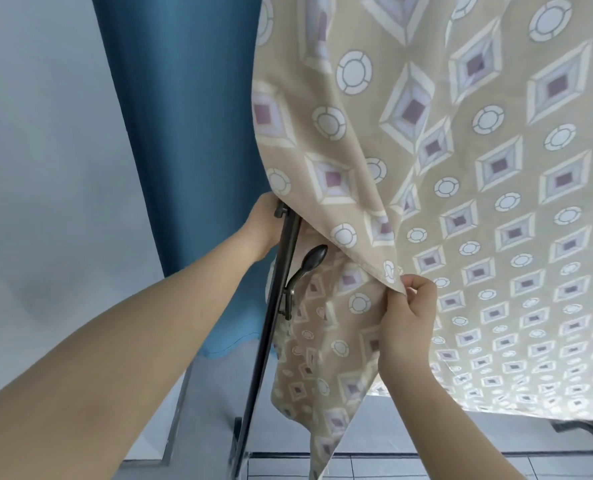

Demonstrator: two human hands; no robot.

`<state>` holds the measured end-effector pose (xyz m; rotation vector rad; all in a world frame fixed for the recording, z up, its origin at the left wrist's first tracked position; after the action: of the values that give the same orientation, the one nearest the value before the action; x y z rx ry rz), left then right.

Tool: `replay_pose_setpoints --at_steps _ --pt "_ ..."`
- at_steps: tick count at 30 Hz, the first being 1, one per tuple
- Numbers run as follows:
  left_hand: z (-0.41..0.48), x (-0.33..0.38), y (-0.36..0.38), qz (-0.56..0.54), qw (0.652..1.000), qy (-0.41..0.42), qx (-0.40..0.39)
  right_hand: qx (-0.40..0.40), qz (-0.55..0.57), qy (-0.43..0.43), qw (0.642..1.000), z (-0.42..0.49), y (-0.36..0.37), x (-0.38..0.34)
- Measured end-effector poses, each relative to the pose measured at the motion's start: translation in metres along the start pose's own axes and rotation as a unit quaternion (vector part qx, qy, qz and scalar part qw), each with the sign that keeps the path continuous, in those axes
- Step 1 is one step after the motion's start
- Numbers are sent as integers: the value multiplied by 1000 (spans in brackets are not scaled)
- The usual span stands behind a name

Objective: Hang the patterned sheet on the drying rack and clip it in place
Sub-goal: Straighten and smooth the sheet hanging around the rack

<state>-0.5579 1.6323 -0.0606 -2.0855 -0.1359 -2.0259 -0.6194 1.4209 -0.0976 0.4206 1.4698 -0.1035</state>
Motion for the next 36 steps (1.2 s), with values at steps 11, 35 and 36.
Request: replay_pose_setpoints --at_steps 11,35,36 --pt "-61 7 -100 112 985 125 32 -35 39 19 998 -7 19 6" --pt "-53 17 -28 -7 998 -52 30 -255 21 -79 963 -33 38 -24" --pt "-48 18 -26 14 998 -53 19 -250 21 -78 965 -32 39 -23"
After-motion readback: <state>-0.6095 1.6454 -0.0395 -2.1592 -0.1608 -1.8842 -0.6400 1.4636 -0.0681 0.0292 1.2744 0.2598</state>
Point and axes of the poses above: each hand's wrist, its own z-axis towards the middle knuckle, its own y-axis out of the palm, x = y × z, the point moved 6 cm from there along z, towards the middle knuckle, and after that the axes turned 13 degrees about z, right-handed, at the moved point
